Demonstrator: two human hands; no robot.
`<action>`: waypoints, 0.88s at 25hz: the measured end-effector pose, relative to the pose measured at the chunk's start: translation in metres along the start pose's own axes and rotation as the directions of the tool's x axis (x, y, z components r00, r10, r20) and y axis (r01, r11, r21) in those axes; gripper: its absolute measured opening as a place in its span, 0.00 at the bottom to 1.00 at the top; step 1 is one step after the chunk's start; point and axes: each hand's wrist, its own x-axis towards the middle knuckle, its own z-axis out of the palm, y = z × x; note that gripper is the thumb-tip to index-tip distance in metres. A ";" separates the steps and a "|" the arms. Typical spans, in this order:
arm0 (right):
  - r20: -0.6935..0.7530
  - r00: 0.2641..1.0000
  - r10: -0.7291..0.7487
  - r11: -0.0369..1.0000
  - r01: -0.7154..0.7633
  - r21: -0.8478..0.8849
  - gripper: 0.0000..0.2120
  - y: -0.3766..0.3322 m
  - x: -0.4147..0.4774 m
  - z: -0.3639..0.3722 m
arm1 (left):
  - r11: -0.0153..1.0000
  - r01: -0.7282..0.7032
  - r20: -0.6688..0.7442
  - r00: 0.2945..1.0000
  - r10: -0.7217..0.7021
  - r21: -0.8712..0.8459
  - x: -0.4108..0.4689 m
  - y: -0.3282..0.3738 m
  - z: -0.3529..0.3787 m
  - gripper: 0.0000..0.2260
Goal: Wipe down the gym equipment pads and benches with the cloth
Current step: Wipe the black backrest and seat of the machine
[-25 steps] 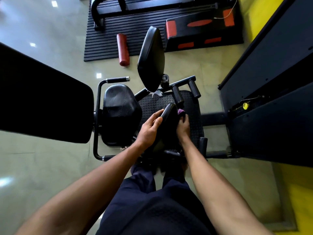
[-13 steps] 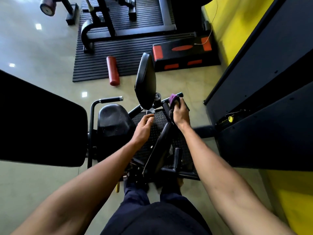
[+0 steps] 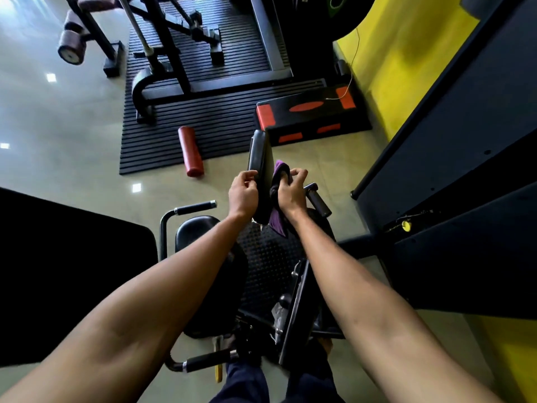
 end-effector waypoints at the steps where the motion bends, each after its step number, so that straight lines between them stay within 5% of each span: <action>1: -0.023 1.000 -0.011 0.999 0.011 0.033 0.12 -0.002 0.004 0.009 | 1.000 -0.017 -0.009 1.000 0.017 0.021 0.011 0.003 0.001 0.12; 6: -0.169 0.983 0.070 0.996 -0.060 0.063 0.19 -0.012 0.022 0.039 | 0.998 -0.004 0.050 0.999 0.001 0.061 0.067 0.006 0.016 0.14; 10: -0.040 0.996 -0.084 0.991 0.088 0.102 0.21 0.012 0.016 0.053 | 0.991 -0.033 0.152 0.988 0.013 0.127 0.098 0.015 0.024 0.15; 13: 0.067 0.987 -0.149 0.986 0.143 0.087 0.27 0.033 0.022 0.067 | 0.999 -0.043 0.243 0.969 0.041 0.002 0.108 0.012 0.023 0.18; 19: 0.015 0.985 -0.171 0.975 0.167 0.149 0.26 0.017 0.094 0.080 | 0.988 -0.076 0.249 0.968 0.040 0.138 0.118 0.013 0.022 0.22; 22: 0.014 1.000 -0.005 0.960 0.001 0.279 0.25 0.033 0.140 0.087 | 0.971 -0.116 0.274 0.960 0.056 0.210 0.126 0.009 0.021 0.22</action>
